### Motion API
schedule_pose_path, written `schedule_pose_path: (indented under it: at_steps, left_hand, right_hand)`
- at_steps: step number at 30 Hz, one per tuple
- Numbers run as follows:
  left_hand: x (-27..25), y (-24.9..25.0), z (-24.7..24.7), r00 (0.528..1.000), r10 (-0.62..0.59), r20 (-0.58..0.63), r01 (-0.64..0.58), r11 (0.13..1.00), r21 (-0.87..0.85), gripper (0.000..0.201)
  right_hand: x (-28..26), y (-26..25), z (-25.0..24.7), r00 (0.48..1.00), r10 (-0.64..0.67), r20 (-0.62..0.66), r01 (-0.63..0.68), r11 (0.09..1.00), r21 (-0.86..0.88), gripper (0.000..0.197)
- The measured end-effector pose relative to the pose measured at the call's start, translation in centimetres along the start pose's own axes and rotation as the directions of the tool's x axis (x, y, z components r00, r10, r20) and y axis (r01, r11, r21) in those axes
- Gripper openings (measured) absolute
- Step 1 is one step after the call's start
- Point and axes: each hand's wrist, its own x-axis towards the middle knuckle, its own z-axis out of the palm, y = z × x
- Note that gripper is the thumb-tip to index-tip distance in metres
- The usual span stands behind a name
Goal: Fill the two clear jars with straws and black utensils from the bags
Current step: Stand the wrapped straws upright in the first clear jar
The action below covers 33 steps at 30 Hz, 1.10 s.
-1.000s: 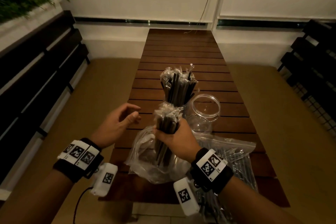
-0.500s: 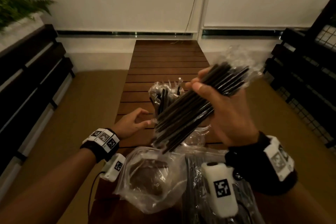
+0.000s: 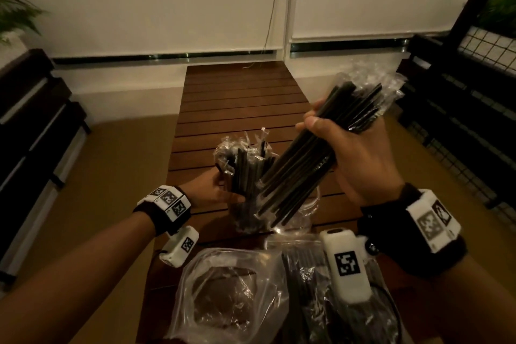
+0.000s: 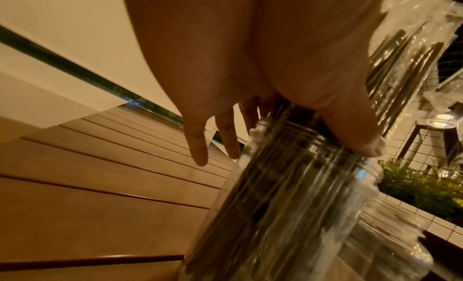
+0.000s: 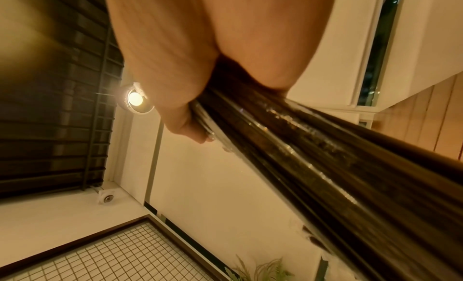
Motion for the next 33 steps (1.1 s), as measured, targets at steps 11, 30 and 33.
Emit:
schedule_pose_path:
  at_steps: [11, 30, 33]
  left_hand:
    - [-0.2, 0.0, 0.3, 0.999, 0.043, 0.025, -0.041, 0.997, -0.061, 0.073]
    - [-0.6, 0.1, 0.7, 0.997, 0.072, -0.017, -0.072, 0.997, -0.023, 0.07]
    - [-0.8, 0.8, 0.7, 0.997, 0.082, -0.015, -0.082, 0.997, 0.013, 0.069]
  right_hand:
    - [3.9, 2.8, 4.1, 0.981, -0.065, -0.182, 0.053, 0.996, -0.068, 0.015]
    - [4.8, 7.2, 6.5, 0.973, 0.041, -0.226, -0.071, 0.99, -0.125, 0.021]
    - [4.9, 7.0, 5.7, 0.96, 0.028, -0.279, -0.042, 0.998, -0.043, 0.015]
